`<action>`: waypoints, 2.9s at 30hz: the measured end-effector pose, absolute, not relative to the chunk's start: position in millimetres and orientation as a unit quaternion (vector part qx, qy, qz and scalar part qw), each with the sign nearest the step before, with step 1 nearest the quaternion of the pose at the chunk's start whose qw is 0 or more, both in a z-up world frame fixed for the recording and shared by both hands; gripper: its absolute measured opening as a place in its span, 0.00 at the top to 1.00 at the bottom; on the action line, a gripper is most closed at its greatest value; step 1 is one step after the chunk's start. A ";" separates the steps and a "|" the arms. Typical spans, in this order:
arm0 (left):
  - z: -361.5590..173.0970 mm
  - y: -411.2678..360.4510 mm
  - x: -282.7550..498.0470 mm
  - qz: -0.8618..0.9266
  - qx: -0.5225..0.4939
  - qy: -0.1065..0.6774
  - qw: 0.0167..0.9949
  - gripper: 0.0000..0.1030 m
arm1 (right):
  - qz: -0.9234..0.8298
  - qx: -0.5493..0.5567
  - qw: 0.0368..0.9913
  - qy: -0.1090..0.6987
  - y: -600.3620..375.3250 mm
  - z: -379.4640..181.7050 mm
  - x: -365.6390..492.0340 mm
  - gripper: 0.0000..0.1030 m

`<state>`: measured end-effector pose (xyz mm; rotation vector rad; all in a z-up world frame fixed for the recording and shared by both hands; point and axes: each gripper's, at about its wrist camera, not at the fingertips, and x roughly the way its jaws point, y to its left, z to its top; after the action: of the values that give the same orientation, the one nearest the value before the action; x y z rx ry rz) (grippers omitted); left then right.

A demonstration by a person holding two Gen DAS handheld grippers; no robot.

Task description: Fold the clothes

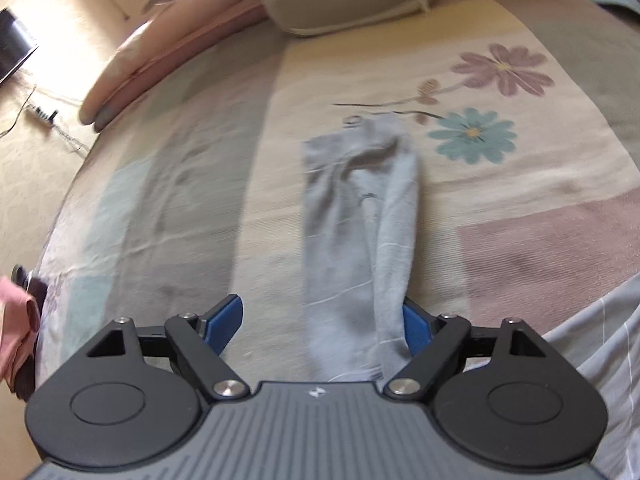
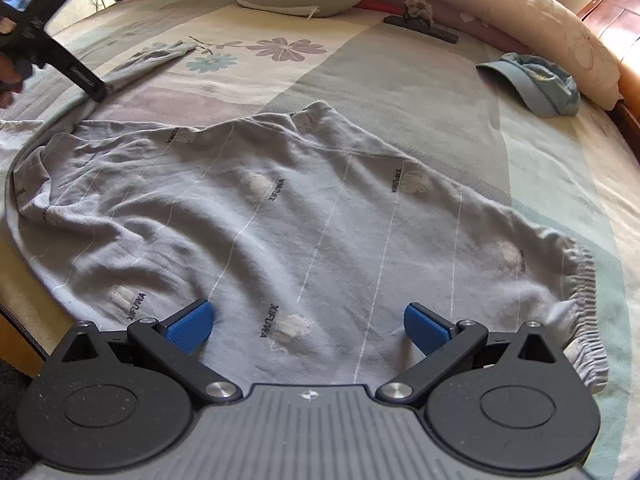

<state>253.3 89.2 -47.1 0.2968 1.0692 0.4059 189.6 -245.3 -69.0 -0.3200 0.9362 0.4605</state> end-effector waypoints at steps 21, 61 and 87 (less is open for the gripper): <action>-31.9 186.7 162.5 0.210 0.030 0.481 0.851 0.18 | 0.292 -0.114 0.853 0.417 -134.6 -11.0 192.3 0.00; -49.9 217.5 144.5 0.248 0.034 0.455 0.854 0.16 | 0.291 -0.151 0.843 0.427 -103.7 -14.7 186.4 0.00; -35.3 287.3 64.4 0.173 -0.255 0.375 0.874 0.17 | 0.312 -0.162 0.827 0.438 -82.2 -26.7 192.7 0.00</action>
<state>64.4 287.3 -35.3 -0.5319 0.7836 0.3607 192.7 -82.2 -26.7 -0.3435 0.9304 0.6621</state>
